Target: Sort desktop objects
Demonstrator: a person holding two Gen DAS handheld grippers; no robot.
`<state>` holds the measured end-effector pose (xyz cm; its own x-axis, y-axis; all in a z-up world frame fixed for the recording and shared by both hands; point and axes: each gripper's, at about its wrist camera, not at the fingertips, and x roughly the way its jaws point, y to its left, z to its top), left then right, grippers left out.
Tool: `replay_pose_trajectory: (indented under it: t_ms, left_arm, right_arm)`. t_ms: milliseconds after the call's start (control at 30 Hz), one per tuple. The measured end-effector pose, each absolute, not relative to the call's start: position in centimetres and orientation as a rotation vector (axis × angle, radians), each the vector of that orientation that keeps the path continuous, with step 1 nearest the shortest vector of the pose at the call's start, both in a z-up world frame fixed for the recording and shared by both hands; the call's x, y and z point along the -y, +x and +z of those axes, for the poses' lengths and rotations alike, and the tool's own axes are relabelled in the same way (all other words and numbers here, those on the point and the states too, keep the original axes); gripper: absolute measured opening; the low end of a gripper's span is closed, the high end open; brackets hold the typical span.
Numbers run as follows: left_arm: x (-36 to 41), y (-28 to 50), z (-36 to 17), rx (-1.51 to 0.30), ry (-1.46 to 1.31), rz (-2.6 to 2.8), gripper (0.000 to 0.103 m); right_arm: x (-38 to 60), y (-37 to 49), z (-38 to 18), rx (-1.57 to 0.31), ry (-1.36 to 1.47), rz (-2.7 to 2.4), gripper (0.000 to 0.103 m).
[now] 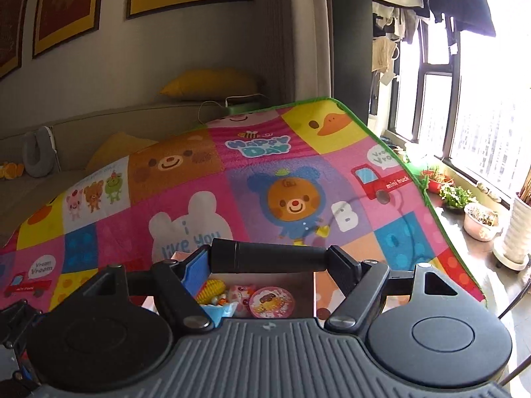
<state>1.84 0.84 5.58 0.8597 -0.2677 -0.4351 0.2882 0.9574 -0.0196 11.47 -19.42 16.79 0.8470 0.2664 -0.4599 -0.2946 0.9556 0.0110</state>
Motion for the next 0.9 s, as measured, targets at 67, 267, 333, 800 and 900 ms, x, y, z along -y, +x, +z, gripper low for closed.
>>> replay_pose_trajectory:
  t_ms: [67, 267, 333, 800, 900]
  left_arm:
    - [-1.1, 1.8, 5.0, -0.460, 0.035, -0.295, 0.103]
    - [-2.6, 1.3, 3.9, -0.477, -0.030, -0.306, 0.103]
    - [-3.1, 1.2, 3.5, -0.481, -0.055, -0.312, 0.103]
    - [-3.7, 1.3, 2.6, -0.473, -0.147, -0.337, 0.103]
    - [-3.9, 1.0, 2.5, -0.475, -0.149, -0.334, 0.103]
  right_arm:
    - [17.9, 12.9, 16.7, -0.499, -0.047, 0.315, 0.075]
    - [15.2, 16.1, 15.5, -0.605, -0.049, 0.325, 0.083]
    - [15.6, 15.2, 15.1, -0.594, -0.120, 0.301, 0.083]
    - [19.1, 16.3, 9.4, -1.093, 0.133, 0.154, 0.083]
    - [18.5, 17.2, 8.2, -1.084, 0.112, 0.112, 0.077]
